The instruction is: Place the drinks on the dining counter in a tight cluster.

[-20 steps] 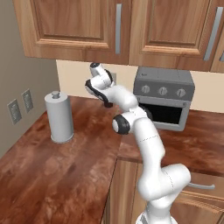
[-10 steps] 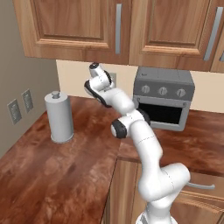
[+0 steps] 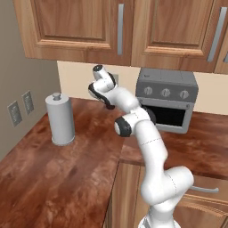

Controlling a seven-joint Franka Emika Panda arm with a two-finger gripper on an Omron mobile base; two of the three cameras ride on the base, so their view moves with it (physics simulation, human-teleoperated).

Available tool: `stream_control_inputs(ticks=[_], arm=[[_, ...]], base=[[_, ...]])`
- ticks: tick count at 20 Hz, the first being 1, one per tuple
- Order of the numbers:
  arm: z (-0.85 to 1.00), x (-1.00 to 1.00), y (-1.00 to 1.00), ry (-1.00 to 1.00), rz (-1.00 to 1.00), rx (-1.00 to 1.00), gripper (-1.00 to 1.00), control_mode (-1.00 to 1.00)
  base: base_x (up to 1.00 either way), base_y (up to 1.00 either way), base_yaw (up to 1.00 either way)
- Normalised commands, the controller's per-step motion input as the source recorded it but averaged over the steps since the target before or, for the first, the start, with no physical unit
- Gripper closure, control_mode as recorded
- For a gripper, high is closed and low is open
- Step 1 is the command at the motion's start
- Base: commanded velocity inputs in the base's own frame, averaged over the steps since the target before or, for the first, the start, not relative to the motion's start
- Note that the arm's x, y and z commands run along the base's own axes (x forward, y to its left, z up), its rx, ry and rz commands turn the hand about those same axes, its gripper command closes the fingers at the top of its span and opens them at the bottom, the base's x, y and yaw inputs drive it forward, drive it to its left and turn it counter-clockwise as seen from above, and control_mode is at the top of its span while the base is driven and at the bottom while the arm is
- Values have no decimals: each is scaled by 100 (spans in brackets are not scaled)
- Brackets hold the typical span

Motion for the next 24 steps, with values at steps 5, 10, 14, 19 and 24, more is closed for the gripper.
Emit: stream_control_inputs(ticks=[5, 10, 14, 19, 24], arm=[[0, 0, -4, 0, 0, 0, -100, -100], [0, 0, 0, 0, 0, 0, -100, -100], [0, 10, 0, 0, 0, 0, -100, -100], [0, 9, 0, 0, 0, 0, -100, -100], [0, 6, 0, 1, 0, 0, -100, -100]], base=[[0, 0, 0], [0, 0, 0], [0, 0, 0], [0, 0, 0], [0, 0, 0]])
